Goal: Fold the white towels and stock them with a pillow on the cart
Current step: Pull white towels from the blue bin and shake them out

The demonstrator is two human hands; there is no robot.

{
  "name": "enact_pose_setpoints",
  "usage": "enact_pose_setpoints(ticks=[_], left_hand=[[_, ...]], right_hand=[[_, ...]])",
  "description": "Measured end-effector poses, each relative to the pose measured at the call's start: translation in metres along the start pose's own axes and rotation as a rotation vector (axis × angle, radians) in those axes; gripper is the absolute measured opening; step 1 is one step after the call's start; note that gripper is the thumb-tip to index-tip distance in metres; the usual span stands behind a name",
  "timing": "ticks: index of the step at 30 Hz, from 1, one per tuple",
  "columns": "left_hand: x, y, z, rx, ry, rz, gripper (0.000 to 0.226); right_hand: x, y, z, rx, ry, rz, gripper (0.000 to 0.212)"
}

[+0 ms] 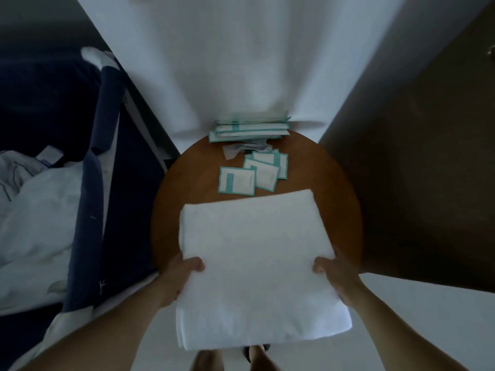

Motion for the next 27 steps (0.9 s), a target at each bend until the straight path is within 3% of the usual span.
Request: enact_pose_setpoints(ticks=[5,7,10,13,18,23,27], left_hand=[[-0.011,0.003,0.020,0.030,-0.069,-0.033,0.058],[0.007,0.006,0.037,0.039,0.000,-0.091,0.064],[0.042,0.011,0.062,0.134,0.136,-0.046,0.048],[0.073,0.013,0.084,0.196,0.229,0.025,0.044],[0.120,0.021,0.104,0.178,0.357,0.077,0.040],[0.117,0.023,0.107,0.189,0.305,0.216,0.050],[0.114,0.023,0.093,0.288,0.412,0.411,0.070]], right_hand=[[0.046,0.008,0.067,-0.019,0.055,-0.078,0.090],[0.020,0.007,0.066,-0.017,0.017,-0.037,0.096],[-0.031,0.002,0.054,0.013,-0.020,-0.063,0.058],[-0.057,-0.001,0.069,0.098,-0.055,-0.104,0.043],[-0.088,-0.001,0.094,0.225,-0.078,-0.081,0.043],[-0.082,0.007,0.099,0.243,-0.010,-0.111,0.050],[-0.081,0.006,0.094,0.282,-0.034,-0.217,0.057]])
Point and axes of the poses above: each hand's wrist, its own z-axis towards the middle knuckle, its own y-axis out of the palm, x = y × z, the point moved 3 cm from there along z, towards the middle knuckle, and after that the axes turned 15 degrees about -z, right-handed, at the moved point
